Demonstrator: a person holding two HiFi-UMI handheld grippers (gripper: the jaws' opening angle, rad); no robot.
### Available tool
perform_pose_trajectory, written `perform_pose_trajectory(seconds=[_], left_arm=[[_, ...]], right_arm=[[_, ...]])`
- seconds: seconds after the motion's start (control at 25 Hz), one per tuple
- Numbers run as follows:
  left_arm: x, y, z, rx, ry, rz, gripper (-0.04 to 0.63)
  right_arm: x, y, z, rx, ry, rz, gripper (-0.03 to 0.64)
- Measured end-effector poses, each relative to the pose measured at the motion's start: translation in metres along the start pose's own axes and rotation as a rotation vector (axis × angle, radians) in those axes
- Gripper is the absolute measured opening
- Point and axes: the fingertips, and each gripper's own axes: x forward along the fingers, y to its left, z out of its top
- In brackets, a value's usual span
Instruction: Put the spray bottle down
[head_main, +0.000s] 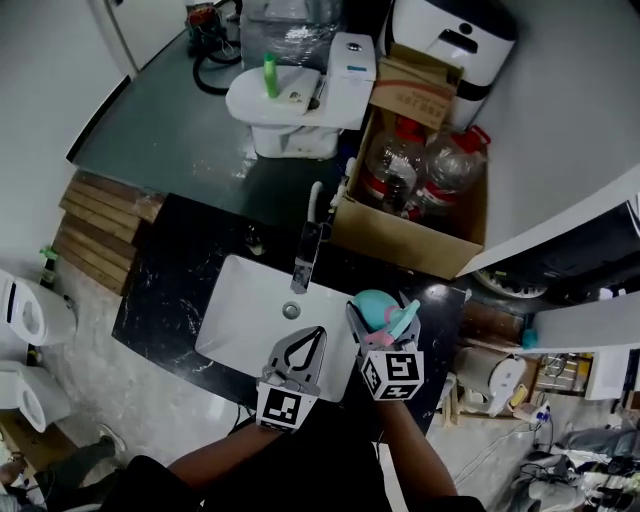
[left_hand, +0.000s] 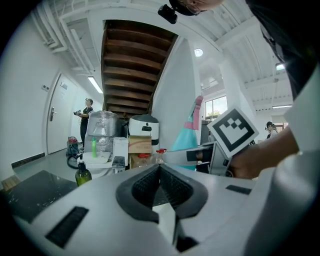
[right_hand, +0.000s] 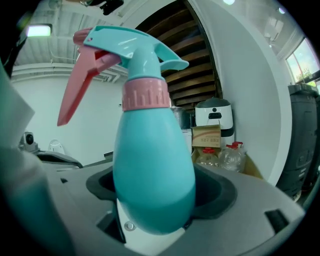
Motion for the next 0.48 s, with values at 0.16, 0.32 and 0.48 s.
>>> perform_pose_trajectory(seconds=[0.16,0.32,0.48], left_arm=[[0.014,0.003,-0.003,-0.008,0.005,0.008,0.011],[0.024,0.009,0.001,0.018,-0.026,0.044,0.011],[0.034,0.009,0.0,0.009,-0.016,0.049,0.011]], right_arm=[[0.021,-0.011,-0.01,-0.024,0.013,0.005,0.42],[0.043,-0.018,-0.025,-0.03,0.035,0.002,0.42],[0.059,-0.021,-0.036,-0.013,0.053,0.004,0.42]])
